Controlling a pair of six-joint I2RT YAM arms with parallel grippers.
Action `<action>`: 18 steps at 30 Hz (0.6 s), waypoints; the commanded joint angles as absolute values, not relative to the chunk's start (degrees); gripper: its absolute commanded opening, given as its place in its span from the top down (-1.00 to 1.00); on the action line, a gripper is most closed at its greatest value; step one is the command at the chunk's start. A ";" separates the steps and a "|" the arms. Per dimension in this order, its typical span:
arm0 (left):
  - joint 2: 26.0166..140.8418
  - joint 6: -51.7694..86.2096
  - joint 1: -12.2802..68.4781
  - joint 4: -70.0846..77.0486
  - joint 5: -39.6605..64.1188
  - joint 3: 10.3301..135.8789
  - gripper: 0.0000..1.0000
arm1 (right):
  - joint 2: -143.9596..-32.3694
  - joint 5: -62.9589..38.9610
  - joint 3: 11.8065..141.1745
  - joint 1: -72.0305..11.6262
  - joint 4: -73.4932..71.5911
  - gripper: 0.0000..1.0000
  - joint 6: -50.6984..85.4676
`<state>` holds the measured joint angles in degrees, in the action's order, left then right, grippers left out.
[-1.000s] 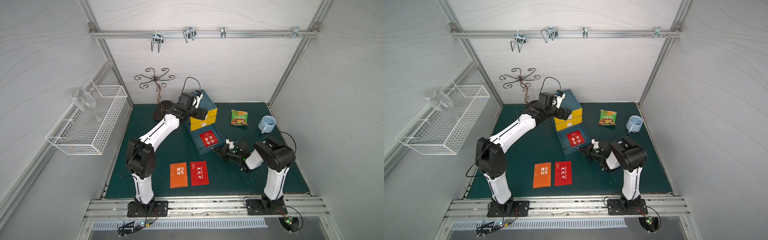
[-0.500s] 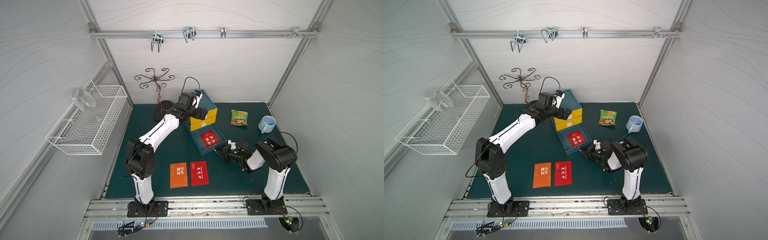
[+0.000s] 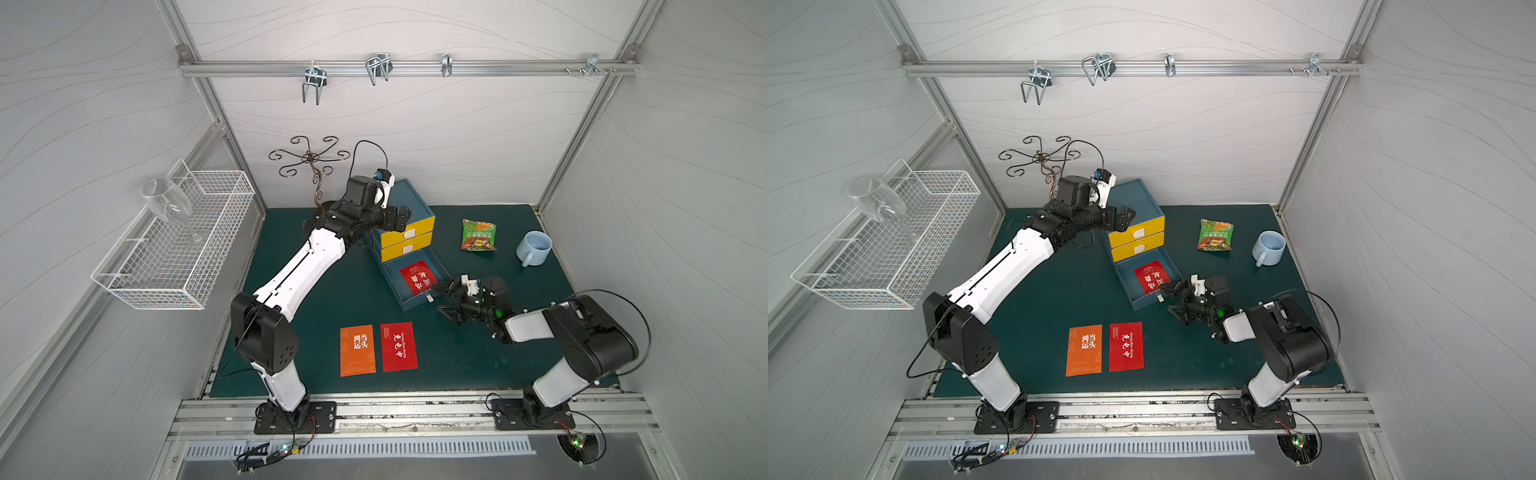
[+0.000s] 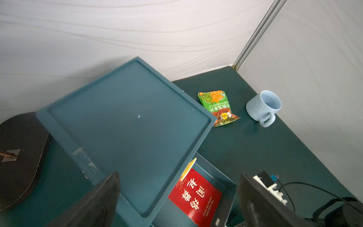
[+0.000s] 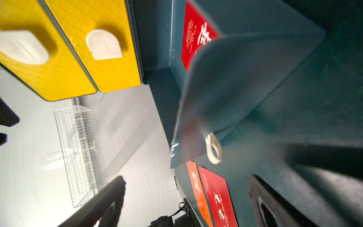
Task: Take the postcards out of the drawer
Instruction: Open the drawer in the storage box.
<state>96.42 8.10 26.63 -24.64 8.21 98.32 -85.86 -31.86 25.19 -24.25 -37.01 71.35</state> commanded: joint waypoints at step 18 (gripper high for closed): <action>94.55 58.04 37.79 -13.74 5.41 73.92 -0.93 | -84.41 -21.05 58.49 -15.20 20.01 -0.90 23.30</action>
<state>93.43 50.09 37.26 -19.07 7.55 73.65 -81.23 -19.55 55.86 -15.59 14.72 29.71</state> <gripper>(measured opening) 0.965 0.955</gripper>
